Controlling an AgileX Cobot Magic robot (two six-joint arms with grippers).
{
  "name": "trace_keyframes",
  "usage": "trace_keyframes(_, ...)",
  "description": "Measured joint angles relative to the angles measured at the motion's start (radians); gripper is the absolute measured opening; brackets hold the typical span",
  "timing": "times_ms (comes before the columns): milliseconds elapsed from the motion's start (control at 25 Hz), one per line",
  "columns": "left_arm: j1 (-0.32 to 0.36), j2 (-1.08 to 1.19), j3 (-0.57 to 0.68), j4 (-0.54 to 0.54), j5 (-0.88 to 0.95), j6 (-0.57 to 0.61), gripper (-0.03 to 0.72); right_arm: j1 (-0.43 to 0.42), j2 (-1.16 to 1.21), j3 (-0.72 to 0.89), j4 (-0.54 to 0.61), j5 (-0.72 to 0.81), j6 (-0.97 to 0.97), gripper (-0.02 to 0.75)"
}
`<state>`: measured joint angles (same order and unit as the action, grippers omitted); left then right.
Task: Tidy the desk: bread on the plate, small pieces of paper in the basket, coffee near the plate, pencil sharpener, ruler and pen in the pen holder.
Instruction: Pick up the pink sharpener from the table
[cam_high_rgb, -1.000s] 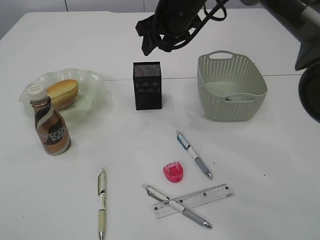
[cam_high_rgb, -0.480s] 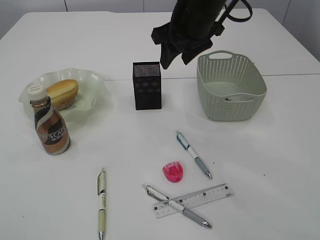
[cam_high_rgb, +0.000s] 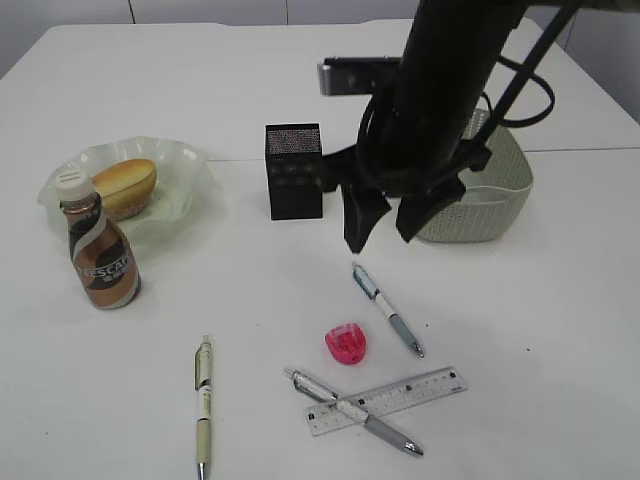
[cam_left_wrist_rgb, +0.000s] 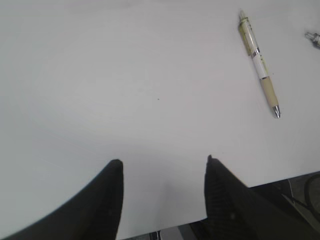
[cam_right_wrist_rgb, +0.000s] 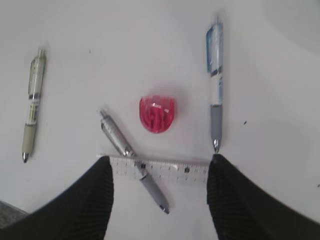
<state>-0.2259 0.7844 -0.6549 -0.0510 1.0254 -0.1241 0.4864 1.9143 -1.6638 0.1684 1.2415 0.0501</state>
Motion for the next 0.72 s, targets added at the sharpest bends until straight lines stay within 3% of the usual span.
trace_keyframes(280, 0.000, 0.000, 0.000, -0.025, 0.007, 0.000, 0.388, 0.077, -0.011, 0.177, 0.013, -0.011, 0.058, 0.439)
trace_keyframes(720, 0.000, 0.000, 0.000, -0.026, 0.022, -0.002, 0.388, 0.077, 0.032, 0.189, 0.009, -0.130, 0.062, 0.439)
